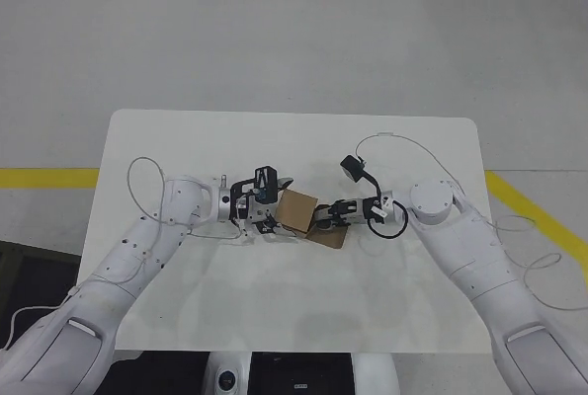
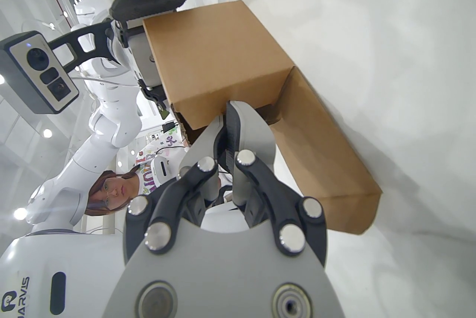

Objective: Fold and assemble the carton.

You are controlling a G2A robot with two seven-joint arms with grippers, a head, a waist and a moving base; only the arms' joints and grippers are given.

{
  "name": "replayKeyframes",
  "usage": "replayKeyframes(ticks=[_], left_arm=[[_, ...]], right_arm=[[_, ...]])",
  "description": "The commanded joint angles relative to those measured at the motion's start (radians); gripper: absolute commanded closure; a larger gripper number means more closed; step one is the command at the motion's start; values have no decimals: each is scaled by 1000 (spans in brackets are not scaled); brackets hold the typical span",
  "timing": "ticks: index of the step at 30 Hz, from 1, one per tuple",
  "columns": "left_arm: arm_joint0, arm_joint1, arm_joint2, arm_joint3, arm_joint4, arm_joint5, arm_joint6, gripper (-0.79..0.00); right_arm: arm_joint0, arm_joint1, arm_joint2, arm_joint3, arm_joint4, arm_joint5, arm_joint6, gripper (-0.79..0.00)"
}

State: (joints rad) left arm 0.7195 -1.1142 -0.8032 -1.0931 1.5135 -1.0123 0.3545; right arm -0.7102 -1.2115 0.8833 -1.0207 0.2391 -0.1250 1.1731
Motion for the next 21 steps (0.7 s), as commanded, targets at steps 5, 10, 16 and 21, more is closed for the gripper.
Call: replayKeyframes(ticks=[5, 10, 16, 21], left_arm=[[-9, 2, 20, -21, 24, 0, 19, -785], [-23, -3, 47, -10, 36, 0, 31, -785], [-29, -6, 61, 5, 42, 0, 43, -785], [-30, -4, 58, 12, 42, 0, 46, -785]], right_arm=[[10, -3, 0, 16, 5, -10, 4, 0], [16, -10, -10, 21, 8, -13, 3, 0], [28, -13, -9, 39, 14, -21, 6, 0], [38, 8, 37, 27, -8, -10, 70, 0]])
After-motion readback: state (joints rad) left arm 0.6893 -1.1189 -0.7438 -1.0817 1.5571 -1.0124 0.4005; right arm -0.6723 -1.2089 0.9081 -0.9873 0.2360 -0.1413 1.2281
